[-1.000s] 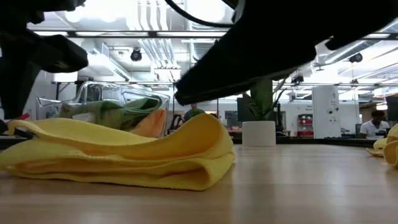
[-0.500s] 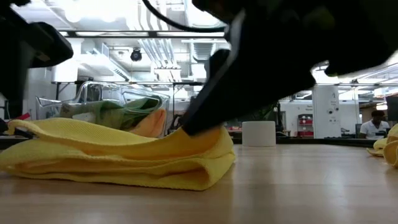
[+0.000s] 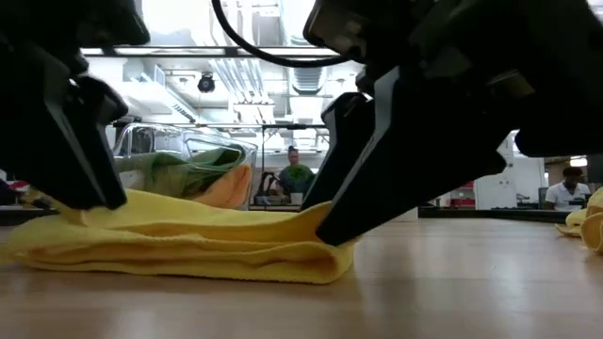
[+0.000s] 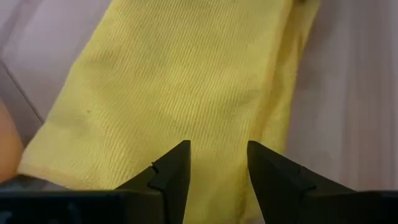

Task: Fold microfiber towels
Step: Put the yellow microfiber cloth into the transparent bin

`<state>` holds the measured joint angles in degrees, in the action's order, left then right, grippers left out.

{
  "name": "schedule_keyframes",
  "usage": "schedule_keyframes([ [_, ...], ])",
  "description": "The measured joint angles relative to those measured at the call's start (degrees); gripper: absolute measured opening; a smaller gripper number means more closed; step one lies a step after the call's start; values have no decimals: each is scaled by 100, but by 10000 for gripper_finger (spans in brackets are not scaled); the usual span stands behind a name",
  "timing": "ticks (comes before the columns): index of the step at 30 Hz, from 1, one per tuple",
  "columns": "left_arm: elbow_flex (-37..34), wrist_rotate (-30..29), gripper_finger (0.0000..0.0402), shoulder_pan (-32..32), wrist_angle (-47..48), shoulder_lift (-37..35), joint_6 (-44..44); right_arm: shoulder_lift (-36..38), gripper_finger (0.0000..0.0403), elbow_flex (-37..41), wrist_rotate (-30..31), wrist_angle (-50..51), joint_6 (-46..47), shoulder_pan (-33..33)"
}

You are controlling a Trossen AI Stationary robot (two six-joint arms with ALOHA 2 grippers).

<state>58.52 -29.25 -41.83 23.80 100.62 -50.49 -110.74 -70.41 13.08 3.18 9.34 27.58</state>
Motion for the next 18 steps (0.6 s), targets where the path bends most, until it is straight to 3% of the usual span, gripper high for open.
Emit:
schedule_keyframes([
  [14,-2,-29,143,12,-217,89,-170,0,236,10,0,-4,57,13],
  [18,-2,290,143,10,-226,85,-170,0,194,11,0,-15,67,15],
])
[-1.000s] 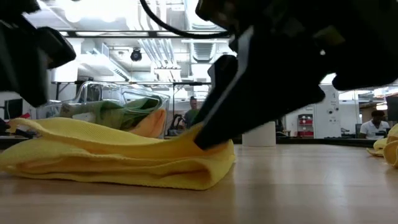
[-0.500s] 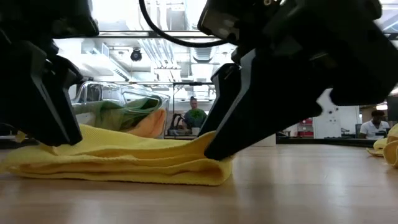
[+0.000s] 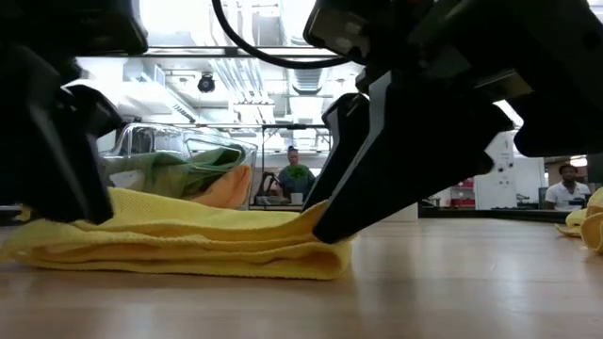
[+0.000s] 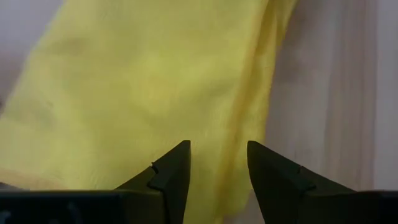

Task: Fold microfiber towels
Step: Put the yellow microfiber cloth into the transparent bin

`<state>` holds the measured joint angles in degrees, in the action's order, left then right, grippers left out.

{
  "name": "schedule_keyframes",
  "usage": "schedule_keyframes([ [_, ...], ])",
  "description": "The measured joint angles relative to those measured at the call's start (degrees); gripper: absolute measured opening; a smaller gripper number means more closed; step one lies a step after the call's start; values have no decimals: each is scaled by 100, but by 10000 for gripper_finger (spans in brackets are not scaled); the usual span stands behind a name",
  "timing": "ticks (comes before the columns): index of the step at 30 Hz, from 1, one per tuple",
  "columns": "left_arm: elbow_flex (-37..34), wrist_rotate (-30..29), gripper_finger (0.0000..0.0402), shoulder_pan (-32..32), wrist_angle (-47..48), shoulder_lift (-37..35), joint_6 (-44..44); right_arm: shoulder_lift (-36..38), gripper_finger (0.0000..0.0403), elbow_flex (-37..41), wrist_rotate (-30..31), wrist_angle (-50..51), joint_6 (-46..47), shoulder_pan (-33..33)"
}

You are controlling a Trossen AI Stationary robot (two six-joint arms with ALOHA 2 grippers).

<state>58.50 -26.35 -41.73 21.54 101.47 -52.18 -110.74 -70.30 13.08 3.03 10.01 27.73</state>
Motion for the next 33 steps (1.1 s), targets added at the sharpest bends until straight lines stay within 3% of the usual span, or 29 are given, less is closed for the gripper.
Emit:
schedule_keyframes([
  [7,0,238,143,-33,49,-33,-2,0,57,-72,-21,-50,-103,10],
  [11,89,261,143,-36,435,-36,-22,51,15,-163,-164,-32,-212,47],
  [17,237,475,143,-38,767,-123,-146,171,9,-261,-187,-31,-219,134],
  [25,234,537,143,-44,1289,-184,-155,81,9,-294,-694,-272,-207,161],
  [30,232,684,143,-42,1346,-184,-151,-228,15,-309,-1673,-467,12,-67],
  [33,232,865,143,-42,1347,-195,-151,-344,39,-341,-2218,-639,185,-196],
])
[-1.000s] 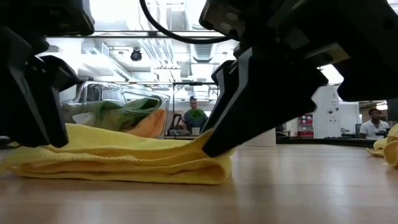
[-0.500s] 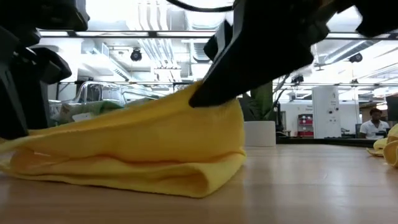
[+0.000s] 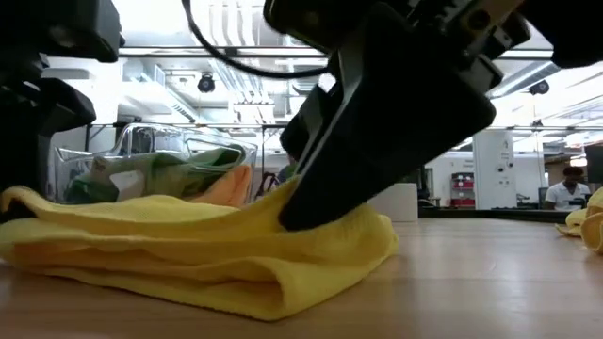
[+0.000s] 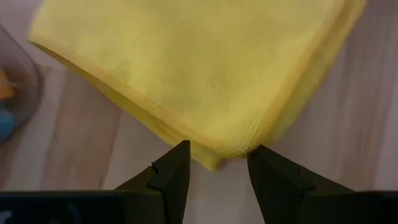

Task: Fold microfiber towels
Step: Put the yellow microfiber cloth into the transparent bin

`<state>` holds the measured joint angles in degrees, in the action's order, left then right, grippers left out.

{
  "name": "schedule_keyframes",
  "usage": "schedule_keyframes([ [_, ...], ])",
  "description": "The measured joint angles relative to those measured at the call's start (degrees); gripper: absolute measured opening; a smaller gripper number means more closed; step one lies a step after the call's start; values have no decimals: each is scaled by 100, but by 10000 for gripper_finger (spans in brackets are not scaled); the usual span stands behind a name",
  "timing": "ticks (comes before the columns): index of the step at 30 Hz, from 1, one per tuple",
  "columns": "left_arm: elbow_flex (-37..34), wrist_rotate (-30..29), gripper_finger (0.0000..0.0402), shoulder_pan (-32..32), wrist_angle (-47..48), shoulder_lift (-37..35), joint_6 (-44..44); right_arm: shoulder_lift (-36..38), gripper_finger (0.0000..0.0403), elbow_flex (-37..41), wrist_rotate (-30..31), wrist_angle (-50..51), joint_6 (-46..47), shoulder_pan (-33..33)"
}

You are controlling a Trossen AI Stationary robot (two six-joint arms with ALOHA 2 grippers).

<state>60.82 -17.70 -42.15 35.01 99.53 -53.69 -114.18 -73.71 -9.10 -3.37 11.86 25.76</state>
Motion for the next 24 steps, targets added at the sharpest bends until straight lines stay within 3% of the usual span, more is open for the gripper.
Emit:
schedule_keyframes([
  [9,0,605,143,-3,19,-110,-29,233,163,-26,-143,51,-47,-94],
  [13,6,997,143,-103,6,-133,-461,447,196,-96,-81,483,-55,-94],
  [19,400,784,143,-260,-25,-136,-289,886,197,-103,378,886,-441,-92],
  [24,681,-546,113,-258,-267,-144,470,1067,144,-101,1712,1548,-934,-59],
])
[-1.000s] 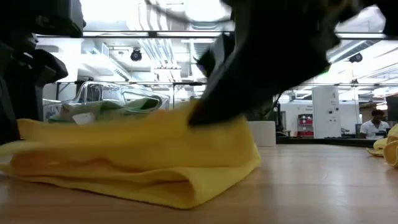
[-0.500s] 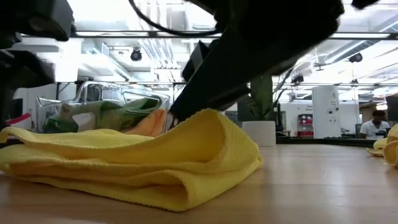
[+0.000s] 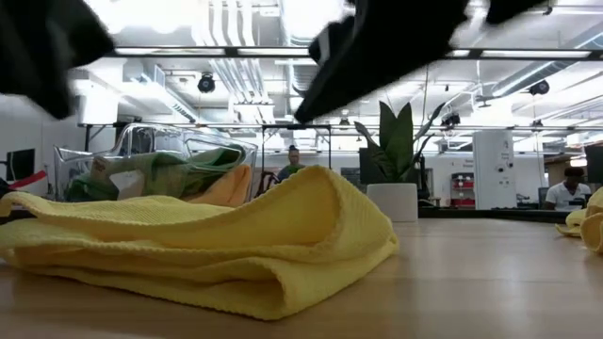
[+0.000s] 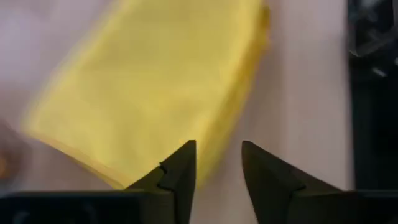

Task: Fold microfiber towels
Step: Put the yellow microfiber cloth into the transparent bin

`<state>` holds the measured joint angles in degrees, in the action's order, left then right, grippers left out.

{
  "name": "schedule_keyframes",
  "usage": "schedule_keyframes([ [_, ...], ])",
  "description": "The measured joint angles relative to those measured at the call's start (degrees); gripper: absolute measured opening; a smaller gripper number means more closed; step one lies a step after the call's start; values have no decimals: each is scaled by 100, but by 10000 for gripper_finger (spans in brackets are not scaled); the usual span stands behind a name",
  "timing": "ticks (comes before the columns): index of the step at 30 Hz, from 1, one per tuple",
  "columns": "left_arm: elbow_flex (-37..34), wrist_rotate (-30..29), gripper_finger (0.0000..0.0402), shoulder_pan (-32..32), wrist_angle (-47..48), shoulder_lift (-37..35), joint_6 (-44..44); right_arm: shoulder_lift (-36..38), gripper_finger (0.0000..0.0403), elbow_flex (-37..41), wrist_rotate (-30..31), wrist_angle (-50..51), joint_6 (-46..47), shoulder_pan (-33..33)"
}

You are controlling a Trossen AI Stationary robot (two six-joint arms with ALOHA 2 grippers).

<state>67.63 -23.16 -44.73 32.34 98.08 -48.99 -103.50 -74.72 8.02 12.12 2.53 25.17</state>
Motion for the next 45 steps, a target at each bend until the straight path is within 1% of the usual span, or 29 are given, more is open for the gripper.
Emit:
schedule_keyframes([
  [2,-67,-361,87,43,-106,0,243,-20,109,12,544,306,-69,2],
  [4,-167,-392,55,91,-82,20,272,-55,73,28,872,547,-67,-43],
  [5,-219,-384,38,101,-86,45,265,-81,55,43,925,678,-25,-80],
  [7,-313,-374,11,99,-98,113,157,-108,25,57,937,785,105,-169],
  [8,-373,-371,7,96,-119,130,123,-118,17,61,910,793,164,-209],
  [9,-430,-371,7,93,-190,136,80,-118,14,61,754,790,247,-272],
  [10,-470,-369,8,90,-246,146,15,-118,15,58,469,779,345,-351],
  [13,-611,-367,7,92,-232,174,-67,-118,32,31,-642,719,739,-674],
  [15,-706,-369,2,96,-249,175,-174,-118,48,30,-1012,672,883,-886],
  [18,-868,-366,2,74,-308,175,-322,-118,68,31,-941,637,1051,-1095],
  [21,-948,-350,1,63,-519,175,-407,-118,90,31,-956,516,1053,-1166],
  [24,-950,-341,1,64,-535,117,-606,-119,119,31,-958,355,959,-1205],
  [27,-926,-290,7,42,-557,-17,-622,-200,155,33,-951,-125,723,-1228],
  [30,-926,-233,22,37,-551,-90,-622,-389,192,33,-955,-725,497,-1261],
  [34,-930,-206,46,42,-536,-172,-629,-711,228,28,-973,-1400,430,-1412],
  [39,-953,-114,84,39,-542,-354,-668,-1066,250,20,-998,-1892,542,-1529],
  [45,-991,-111,137,39,-539,-715,-770,-1267,241,17,-1032,-2069,696,-1519],
])
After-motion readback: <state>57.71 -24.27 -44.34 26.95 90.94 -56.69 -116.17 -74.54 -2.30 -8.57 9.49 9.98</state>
